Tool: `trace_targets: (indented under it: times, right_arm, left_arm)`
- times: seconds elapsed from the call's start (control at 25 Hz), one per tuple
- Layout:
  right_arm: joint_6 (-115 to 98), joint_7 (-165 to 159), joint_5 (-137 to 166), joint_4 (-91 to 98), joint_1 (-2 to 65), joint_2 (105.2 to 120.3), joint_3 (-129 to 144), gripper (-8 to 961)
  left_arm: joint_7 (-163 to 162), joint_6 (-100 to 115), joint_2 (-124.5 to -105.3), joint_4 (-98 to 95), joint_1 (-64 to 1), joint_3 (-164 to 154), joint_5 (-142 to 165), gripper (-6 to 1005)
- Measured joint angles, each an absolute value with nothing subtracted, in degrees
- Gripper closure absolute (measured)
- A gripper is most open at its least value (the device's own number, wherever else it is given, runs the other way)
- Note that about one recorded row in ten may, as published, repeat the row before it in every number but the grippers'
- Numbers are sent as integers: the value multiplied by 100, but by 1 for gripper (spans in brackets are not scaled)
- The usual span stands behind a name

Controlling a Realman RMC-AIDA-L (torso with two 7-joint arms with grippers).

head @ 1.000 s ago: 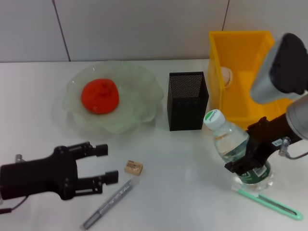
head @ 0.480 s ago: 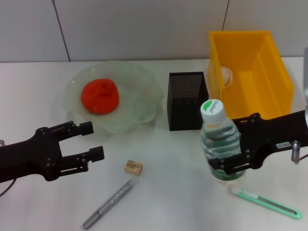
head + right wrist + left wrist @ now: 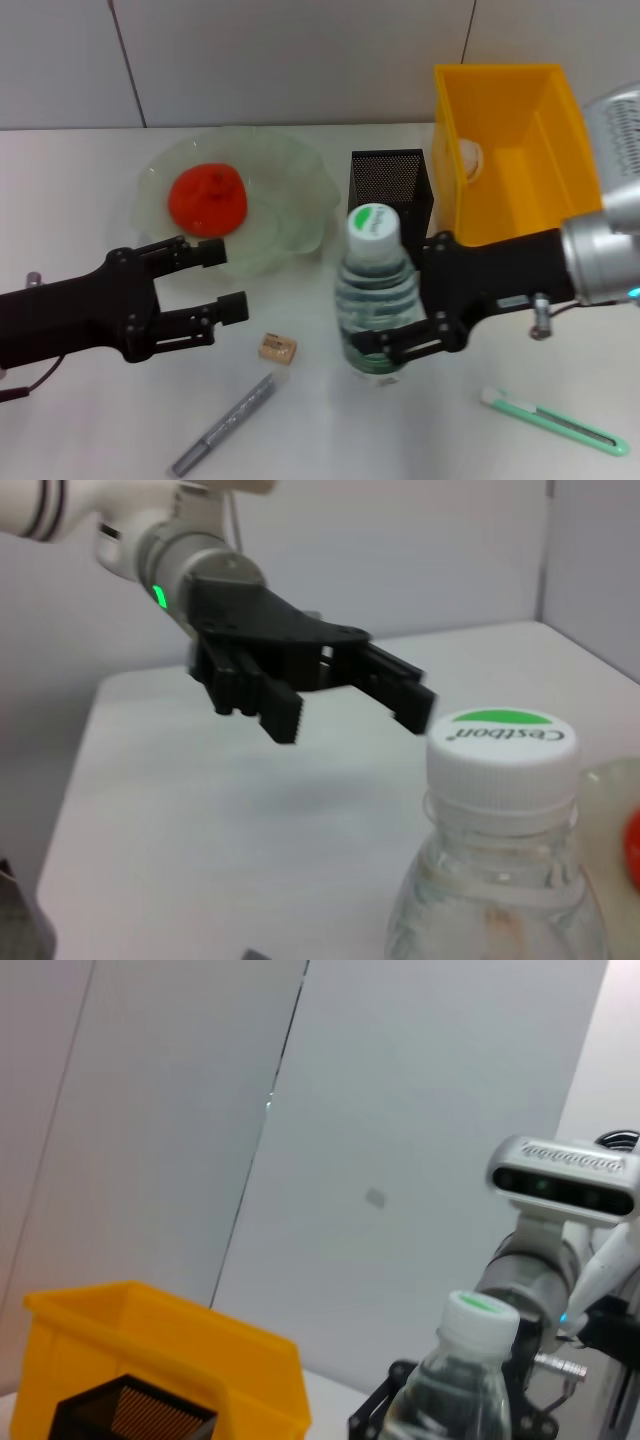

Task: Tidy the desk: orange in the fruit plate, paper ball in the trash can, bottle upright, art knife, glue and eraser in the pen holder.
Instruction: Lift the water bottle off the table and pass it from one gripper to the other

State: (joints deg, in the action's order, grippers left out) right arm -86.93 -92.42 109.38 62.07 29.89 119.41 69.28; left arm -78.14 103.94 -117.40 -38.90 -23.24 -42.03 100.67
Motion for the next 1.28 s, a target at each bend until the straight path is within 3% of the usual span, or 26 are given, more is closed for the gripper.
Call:
trace_targets:
  times: [0.44,1.28]
  right_arm:
    - [-8132,-8781,10560,5223,3717,11967,7516,171]
    - [-7775,-8573,9891,4679,4018,11962,7881,170]
  left_arm:
    - [-7814,10389,-11825,-3874,-2504,-4220,9868,200]
    - [-7296,10296,-11861,-3568,-2697,-4327,9821,201]
